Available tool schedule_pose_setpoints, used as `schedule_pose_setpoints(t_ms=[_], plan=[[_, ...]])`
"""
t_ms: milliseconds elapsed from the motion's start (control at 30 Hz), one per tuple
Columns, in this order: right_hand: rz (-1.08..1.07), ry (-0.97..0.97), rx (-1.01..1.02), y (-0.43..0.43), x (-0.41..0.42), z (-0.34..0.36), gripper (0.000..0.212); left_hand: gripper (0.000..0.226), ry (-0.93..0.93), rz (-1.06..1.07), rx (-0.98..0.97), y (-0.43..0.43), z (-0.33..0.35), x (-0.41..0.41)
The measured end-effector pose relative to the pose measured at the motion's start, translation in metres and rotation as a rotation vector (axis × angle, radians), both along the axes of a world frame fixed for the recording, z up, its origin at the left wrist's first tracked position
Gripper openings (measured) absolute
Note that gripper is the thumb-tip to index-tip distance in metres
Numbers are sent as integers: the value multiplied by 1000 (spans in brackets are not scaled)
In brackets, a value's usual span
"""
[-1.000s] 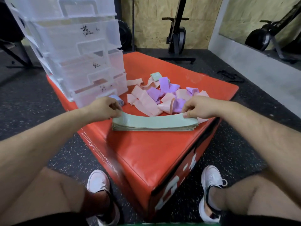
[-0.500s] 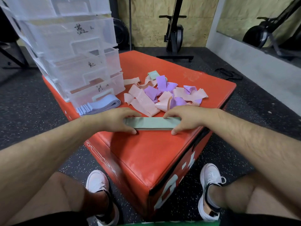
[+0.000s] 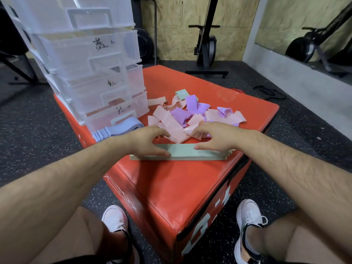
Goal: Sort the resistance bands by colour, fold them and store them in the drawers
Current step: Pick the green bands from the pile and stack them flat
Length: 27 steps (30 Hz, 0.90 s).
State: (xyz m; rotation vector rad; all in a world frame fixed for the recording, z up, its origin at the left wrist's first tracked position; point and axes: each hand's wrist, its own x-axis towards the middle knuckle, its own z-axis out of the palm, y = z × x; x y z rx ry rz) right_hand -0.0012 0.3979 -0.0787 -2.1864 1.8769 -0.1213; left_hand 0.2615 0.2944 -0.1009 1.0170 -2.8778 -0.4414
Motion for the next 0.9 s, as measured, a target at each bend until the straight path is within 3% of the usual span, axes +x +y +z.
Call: schedule_pose_setpoints(t_ms=[100, 233, 333, 700, 900], plan=[[-36, -74, -87, -15, 1, 5, 41, 78, 13, 36, -21, -9, 7, -17], [-67, -89, -248, -50, 0, 9, 24, 53, 43, 80, -115, -27, 15, -45], [-116, -89, -330, -79, -5, 5, 13, 51, 84, 143, -177, -39, 19, -68], [-345, 78, -203, -210, -23, -5, 34, 43, 187, 206, -200, -109, 2, -114], [-281, 369, 40, -260, -24, -4, 31, 37, 236, 234, -171, -123, -1, -123]])
